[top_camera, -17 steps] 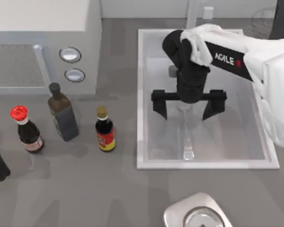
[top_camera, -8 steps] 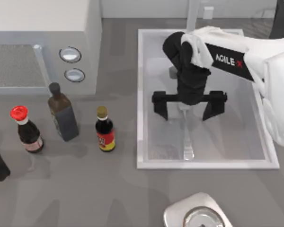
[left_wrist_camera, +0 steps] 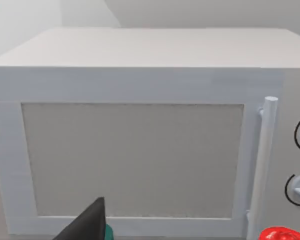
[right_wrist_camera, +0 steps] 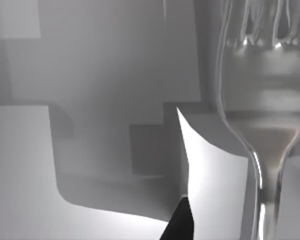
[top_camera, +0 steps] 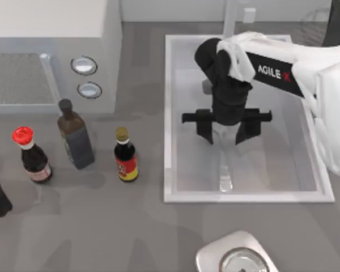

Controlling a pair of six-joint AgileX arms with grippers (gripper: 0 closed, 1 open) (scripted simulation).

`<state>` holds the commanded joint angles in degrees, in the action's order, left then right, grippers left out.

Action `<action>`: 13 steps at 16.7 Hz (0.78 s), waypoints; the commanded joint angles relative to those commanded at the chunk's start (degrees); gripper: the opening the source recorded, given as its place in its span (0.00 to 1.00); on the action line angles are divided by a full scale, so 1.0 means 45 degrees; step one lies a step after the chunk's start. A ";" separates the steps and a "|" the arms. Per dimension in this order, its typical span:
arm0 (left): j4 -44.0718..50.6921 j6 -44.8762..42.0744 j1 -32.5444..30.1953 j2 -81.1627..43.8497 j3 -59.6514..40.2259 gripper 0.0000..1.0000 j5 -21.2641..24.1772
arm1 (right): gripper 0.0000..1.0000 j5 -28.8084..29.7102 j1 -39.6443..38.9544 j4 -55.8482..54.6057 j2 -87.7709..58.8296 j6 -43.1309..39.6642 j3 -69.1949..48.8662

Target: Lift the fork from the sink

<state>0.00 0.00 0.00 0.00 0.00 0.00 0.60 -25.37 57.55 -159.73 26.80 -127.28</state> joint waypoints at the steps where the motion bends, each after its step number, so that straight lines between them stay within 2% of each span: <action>1: 0.0000 0.0000 0.0000 0.0000 0.0000 1.00 0.0000 | 0.17 0.0000 0.0000 0.0000 0.0000 0.0000 0.0000; 3: 0.0000 0.0000 0.0000 0.0000 0.0000 1.00 0.0000 | 0.02 0.0000 0.0000 0.0000 0.0000 0.0000 0.0000; 4: 0.0000 0.0000 0.0000 0.0000 0.0000 1.00 0.0000 | 0.00 0.0000 0.0000 0.0000 0.0000 0.0000 0.0000; 13: 0.0000 0.0000 0.0000 0.0000 0.0000 1.00 0.0000 | 0.00 0.0224 0.0056 0.0190 0.0568 -0.0153 -0.0093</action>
<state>0.00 0.00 0.00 0.00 0.00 0.00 1.61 -25.12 58.40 -157.18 26.11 -127.70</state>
